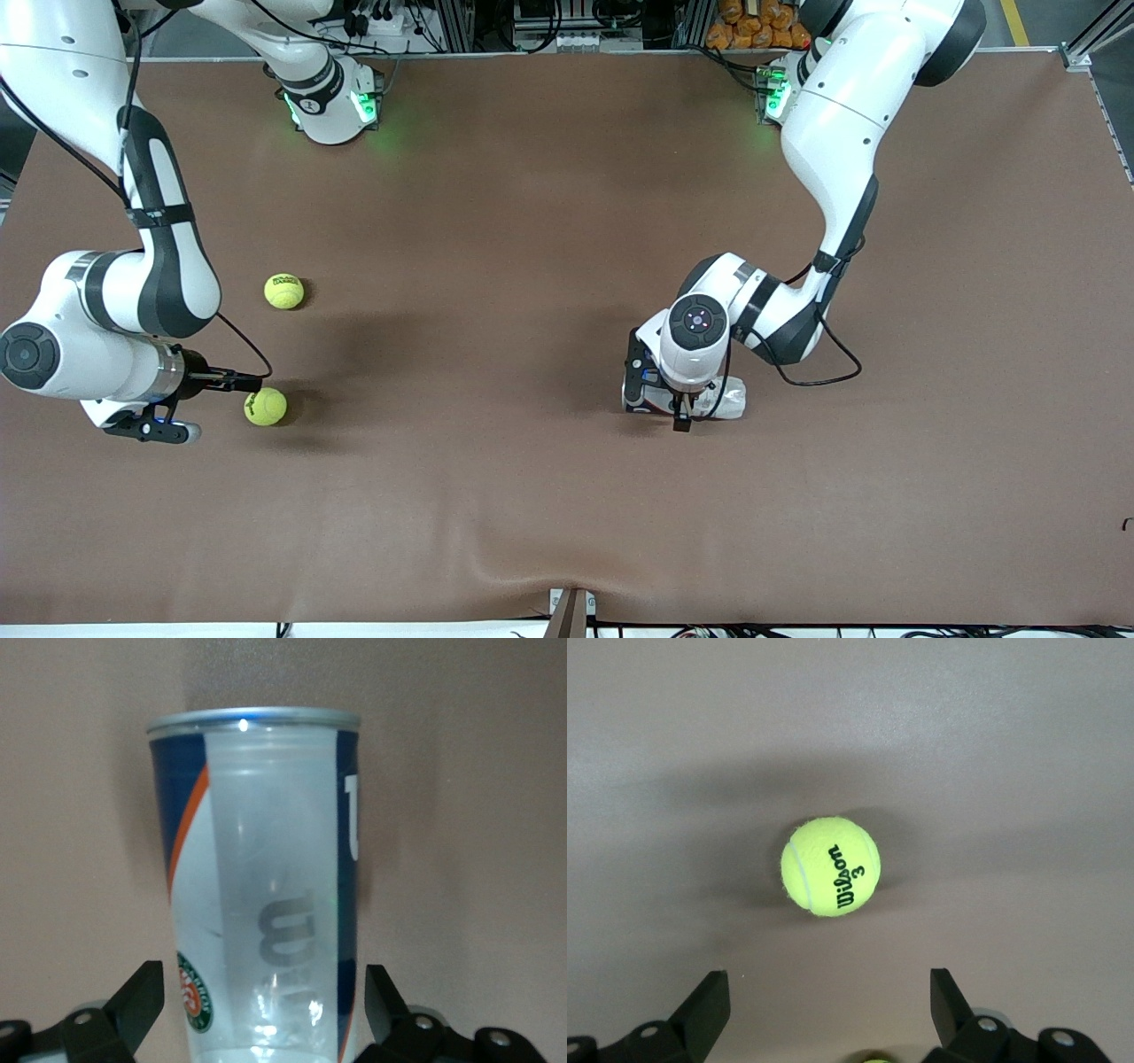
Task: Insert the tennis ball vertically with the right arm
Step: 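Grasp the tube with the left gripper while the right gripper grasps a ball, then stand the tube upright with the left gripper and lift the ball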
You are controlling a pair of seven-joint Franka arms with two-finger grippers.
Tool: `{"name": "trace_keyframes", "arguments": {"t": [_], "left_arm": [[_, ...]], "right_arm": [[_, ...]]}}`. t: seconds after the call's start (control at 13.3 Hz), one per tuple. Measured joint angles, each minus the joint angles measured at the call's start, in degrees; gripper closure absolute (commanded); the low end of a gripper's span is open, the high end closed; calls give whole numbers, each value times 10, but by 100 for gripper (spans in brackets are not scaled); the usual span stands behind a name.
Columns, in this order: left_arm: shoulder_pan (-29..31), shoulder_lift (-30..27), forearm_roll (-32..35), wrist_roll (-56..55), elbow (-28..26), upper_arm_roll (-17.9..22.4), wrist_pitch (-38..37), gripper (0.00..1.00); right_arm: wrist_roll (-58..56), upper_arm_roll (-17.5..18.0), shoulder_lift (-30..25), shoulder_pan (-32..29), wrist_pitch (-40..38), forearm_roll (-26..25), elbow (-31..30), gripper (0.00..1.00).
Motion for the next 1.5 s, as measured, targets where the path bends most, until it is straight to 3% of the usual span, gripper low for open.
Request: {"name": "trace_keyframes", "arguments": {"t": [0.38,0.75,1.13,1.5], "left_arm": [[0,9,35,0,0,4,6,1],[1,16,45,1,0,5,14,28],[2,12,41,1,12,4,20,26],[44,-21,-79,39,20,-40,20,26]], "right_arm": [[-1,3,8,5,3,0,2,0],[-1,3,60,12,48,0,27,0],[-2,2,80,12,85,-1,26,0],[-23,0,93,11,113,-1,10,0]]}}
